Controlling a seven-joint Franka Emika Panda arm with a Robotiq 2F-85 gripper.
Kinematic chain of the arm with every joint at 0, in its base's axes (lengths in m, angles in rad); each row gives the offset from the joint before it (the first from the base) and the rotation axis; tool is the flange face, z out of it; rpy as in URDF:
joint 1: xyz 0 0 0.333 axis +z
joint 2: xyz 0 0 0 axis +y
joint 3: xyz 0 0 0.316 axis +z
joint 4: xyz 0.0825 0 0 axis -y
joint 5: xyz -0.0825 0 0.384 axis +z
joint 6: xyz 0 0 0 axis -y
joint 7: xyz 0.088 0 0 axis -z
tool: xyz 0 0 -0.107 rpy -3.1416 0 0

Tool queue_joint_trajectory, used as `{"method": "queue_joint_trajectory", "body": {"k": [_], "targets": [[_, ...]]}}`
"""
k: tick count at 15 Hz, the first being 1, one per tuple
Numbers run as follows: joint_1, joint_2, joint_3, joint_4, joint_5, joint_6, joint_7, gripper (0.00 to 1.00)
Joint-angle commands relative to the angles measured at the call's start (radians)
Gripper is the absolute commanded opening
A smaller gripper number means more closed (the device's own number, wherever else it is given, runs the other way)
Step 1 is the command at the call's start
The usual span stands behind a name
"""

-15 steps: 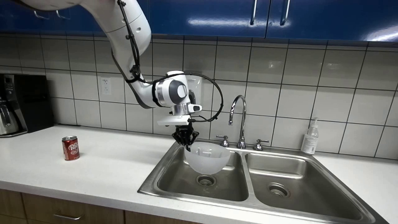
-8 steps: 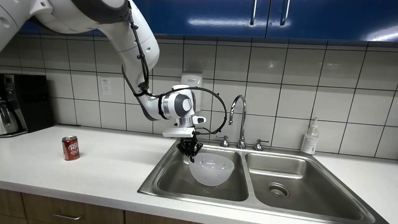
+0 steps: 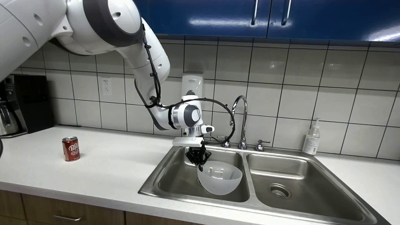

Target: Put the bowl in the sink on the left.

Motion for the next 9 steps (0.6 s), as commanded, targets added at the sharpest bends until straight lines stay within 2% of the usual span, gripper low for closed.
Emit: {"method": "queue_joint_trajectory", "body": {"k": [1, 9], "targets": [[-0.003, 0.060, -0.006, 0.077, 0.012, -0.020, 0.008, 0.01], [0.009, 0.145, 0.008, 0.162, 0.065, -0.017, 0.039, 0.01]]}}
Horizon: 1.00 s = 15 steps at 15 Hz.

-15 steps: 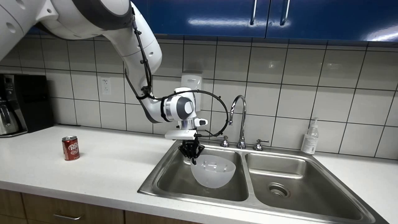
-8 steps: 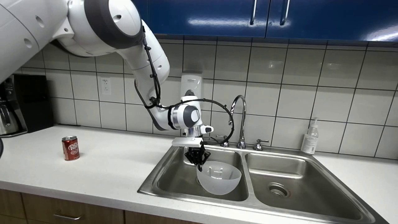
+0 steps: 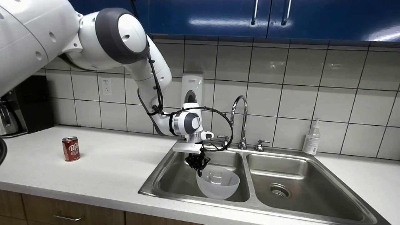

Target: Put the bowl in the sink on the left.

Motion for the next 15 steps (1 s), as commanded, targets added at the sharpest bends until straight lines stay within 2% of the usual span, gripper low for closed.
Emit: {"method": "queue_joint_trajectory", "body": {"k": [1, 5, 6, 7, 10, 15], "targets": [[0.008, 0.040, 0.004, 0.068, 0.023, -0.019, 0.033, 0.01], [0.020, 0.060, -0.002, 0.095, 0.033, -0.022, 0.050, 0.01], [0.022, 0.058, -0.002, 0.095, 0.032, -0.026, 0.051, 0.30], [0.024, 0.053, -0.002, 0.093, 0.031, -0.025, 0.052, 0.31], [0.030, 0.042, 0.000, 0.085, 0.026, -0.024, 0.045, 0.51], [0.047, 0.016, -0.003, 0.070, 0.020, -0.031, 0.046, 0.90]]}}
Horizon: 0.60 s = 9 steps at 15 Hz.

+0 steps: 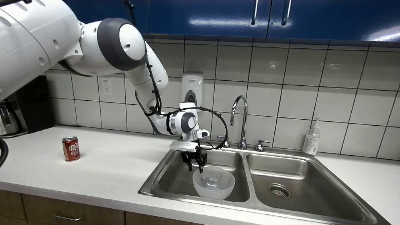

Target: Put the bowl in the sink on the left.

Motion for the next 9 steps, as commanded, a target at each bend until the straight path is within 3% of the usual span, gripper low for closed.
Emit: {"method": "queue_joint_trajectory", "body": {"k": [1, 2, 9], "targets": [[0.014, -0.036, -0.006, -0.003, -0.002, -0.046, 0.019, 0.96], [0.002, -0.047, 0.008, -0.003, 0.009, -0.065, 0.001, 1.00], [-0.024, -0.186, 0.015, -0.062, 0.039, -0.093, -0.015, 1.00]]}}
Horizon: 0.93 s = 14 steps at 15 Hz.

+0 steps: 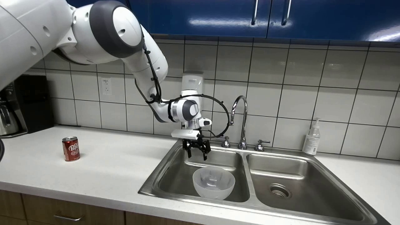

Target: Put the bowl in the sink on the left.

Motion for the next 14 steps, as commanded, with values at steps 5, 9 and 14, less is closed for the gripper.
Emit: {"method": "queue_joint_trajectory", "body": {"k": [5, 9, 14], "targets": [[-0.005, -0.250, 0.018, -0.182, 0.009, -0.003, -0.020, 1.00], [0.009, -0.388, 0.026, -0.313, 0.004, -0.002, -0.032, 1.00], [0.042, -0.553, 0.041, -0.509, -0.017, 0.030, -0.039, 1.00]]}}
